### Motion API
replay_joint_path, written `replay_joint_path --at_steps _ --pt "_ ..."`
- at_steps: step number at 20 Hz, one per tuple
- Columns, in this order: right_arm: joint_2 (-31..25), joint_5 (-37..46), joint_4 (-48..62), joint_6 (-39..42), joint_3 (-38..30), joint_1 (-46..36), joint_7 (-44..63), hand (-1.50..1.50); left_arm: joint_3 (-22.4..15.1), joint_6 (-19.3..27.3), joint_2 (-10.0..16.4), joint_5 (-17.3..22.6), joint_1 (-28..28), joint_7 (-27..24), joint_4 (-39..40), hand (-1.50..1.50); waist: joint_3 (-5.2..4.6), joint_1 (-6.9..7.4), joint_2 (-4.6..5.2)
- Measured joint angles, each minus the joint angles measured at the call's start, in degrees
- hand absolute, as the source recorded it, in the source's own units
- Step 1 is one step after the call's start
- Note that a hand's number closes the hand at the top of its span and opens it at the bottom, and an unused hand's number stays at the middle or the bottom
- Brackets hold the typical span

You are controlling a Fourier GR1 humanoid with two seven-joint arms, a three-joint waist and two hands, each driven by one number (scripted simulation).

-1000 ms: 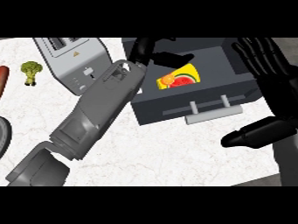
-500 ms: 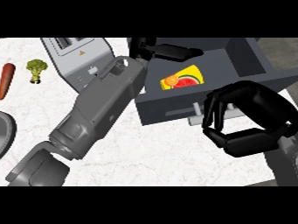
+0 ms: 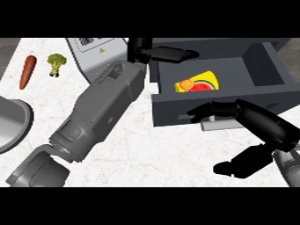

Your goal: Pick up the cup, place it into the drawer and close the drawer

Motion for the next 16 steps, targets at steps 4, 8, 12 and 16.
replay_joint_path --at_steps 4,8,12,16 --pt "1.61 10.83 6.07 -5.02 3.89 1.05 -3.06 -1.5 0.81 -1.78 0.24 1.3 1.68 -1.77 -1.01 -1.5 0.0 2.6 -0.18" --pt "2.56 18.3 17.23 -8.38 6.81 0.01 -8.46 -1.5 1.57 -3.17 0.71 1.52 3.68 -2.33 -2.78 -1.5 0.02 4.73 -0.36" --pt "3.75 23.87 30.88 -11.39 8.21 -4.36 -13.7 1.5 1.81 -4.77 1.62 1.5 7.51 -3.91 -4.98 -1.5 0.04 6.75 -0.32" --pt "5.33 26.78 44.88 -15.19 6.6 -10.67 -18.52 1.5 1.53 -6.55 3.18 1.54 11.01 -3.21 -8.25 -1.5 0.09 8.66 -0.28"
